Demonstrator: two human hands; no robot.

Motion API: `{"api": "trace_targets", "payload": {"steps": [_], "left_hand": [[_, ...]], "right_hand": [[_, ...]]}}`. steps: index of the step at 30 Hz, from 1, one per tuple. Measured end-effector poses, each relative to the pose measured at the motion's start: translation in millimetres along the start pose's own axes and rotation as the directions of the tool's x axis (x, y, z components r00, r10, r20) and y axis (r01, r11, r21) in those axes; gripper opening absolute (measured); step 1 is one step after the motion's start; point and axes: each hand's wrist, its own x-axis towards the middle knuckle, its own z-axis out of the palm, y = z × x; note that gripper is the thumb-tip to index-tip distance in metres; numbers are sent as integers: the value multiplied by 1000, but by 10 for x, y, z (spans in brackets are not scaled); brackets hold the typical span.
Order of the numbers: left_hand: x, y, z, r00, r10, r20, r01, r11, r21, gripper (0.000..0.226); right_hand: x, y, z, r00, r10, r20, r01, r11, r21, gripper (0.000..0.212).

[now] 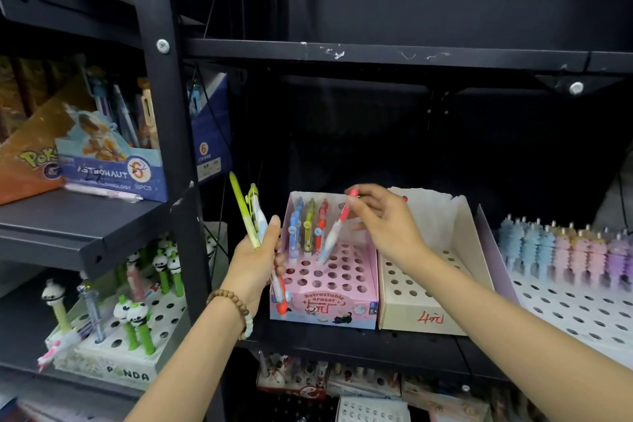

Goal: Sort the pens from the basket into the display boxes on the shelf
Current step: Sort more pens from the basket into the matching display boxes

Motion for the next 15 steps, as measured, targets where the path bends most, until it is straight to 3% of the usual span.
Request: {"api": "trace_targets", "payload": {"steps": [3,7,11,15], "left_hand": [[31,-11,-17,1000,-18,-1,18,1000,-1,37],[43,-5,-25,999,-32,16,32,999,-22,36],[48,-18,-33,999,-32,16,32,998,-51,32],[19,-28,-34,999,-40,29,43,993,-111,26]], "right_hand": [[21,44,83,998,-4,63,11,994,-110,9],[79,37,139,996,32,86,-22,993,-119,13],[24,106,219,966,96,241,-32,967,-254,18],[-130,224,262,991,-5,133,50,942,-331,26]]}}
